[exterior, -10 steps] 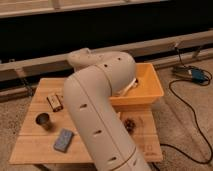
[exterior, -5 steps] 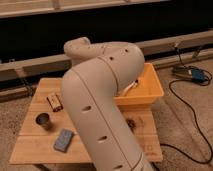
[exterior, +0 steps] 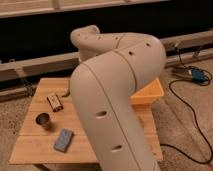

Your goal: Stack cups into tray

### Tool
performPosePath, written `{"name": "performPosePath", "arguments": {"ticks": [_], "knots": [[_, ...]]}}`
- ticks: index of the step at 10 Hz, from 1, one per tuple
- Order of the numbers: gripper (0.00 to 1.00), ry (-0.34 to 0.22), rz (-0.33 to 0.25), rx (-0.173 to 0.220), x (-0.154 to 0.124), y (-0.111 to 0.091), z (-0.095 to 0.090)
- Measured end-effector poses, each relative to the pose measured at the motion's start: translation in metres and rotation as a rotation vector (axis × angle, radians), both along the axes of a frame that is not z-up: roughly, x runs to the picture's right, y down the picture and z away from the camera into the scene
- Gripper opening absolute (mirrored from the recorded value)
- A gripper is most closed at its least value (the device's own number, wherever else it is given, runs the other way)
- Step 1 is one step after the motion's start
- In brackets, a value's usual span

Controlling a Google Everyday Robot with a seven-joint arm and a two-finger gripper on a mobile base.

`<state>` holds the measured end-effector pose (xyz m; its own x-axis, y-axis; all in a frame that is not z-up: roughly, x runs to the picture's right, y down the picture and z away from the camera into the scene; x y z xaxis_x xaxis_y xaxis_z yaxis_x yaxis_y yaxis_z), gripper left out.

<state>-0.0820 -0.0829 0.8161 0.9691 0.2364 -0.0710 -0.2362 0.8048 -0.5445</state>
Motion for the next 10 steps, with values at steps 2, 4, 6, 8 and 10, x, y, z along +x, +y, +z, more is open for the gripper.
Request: {"name": "performPosePath", "arguments": {"ticks": [2,4,6,8,10], "knots": [[0.00,0.037,0.049,0.006,0.035,-0.003,-0.002],[0.00,0.076,0.122,0.013,0.072,-0.015,0.001],[0.00,0.107,0.170,0.019,0.101,-0.025,0.005],[0.00,0.129,0.197,0.025,0.114,-0.030,0.013],[0.00,0.151,0.225,0.017,0.130,-0.028,0.025]]}}
